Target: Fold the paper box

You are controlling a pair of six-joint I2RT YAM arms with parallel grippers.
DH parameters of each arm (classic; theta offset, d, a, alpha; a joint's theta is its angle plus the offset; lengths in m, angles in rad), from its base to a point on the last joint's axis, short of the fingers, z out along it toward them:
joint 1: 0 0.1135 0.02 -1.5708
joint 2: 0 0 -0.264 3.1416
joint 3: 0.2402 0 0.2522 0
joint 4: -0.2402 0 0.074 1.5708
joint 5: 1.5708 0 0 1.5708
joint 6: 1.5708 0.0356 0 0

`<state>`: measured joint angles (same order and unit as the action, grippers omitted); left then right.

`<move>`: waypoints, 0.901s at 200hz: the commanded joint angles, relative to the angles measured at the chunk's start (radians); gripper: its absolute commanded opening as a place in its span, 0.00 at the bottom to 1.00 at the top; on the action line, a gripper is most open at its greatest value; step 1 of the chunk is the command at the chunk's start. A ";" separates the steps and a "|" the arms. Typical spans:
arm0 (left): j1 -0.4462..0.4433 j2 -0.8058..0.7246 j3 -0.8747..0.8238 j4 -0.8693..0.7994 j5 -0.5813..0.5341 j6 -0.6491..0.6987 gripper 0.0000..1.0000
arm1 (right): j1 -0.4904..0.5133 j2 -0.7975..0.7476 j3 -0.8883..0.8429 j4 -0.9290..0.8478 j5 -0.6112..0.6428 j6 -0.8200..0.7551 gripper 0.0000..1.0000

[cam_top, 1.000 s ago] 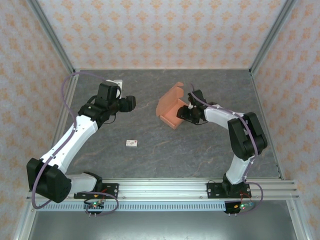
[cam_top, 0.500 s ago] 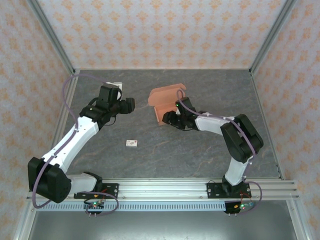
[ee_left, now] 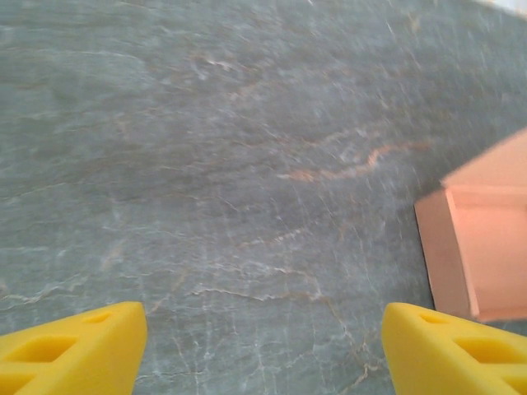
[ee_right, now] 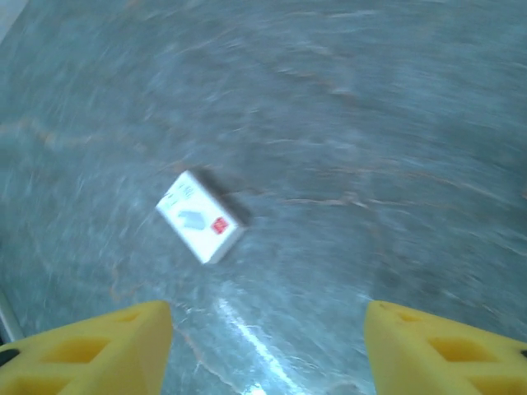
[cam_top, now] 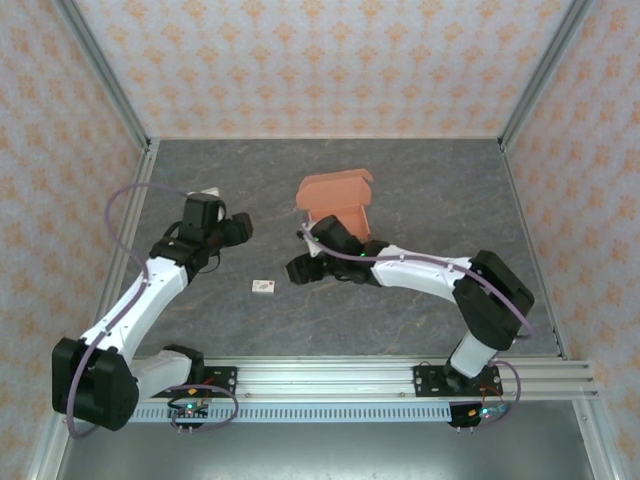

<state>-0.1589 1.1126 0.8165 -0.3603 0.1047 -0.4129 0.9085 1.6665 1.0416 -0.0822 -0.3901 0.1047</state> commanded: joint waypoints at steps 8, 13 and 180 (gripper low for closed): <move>0.119 -0.055 -0.009 0.031 0.052 -0.102 0.77 | 0.032 0.091 0.066 0.053 -0.048 -0.265 0.67; 0.143 -0.049 -0.002 0.025 0.064 -0.109 0.77 | 0.041 0.110 0.085 0.057 -0.053 -0.289 0.68; 0.286 -0.016 0.087 0.008 0.084 -0.092 0.77 | 0.121 0.513 0.540 -0.353 0.014 -0.561 0.61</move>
<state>0.1200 1.1027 0.8761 -0.3473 0.2020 -0.5228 1.0225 2.1456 1.5330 -0.3756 -0.3847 -0.4282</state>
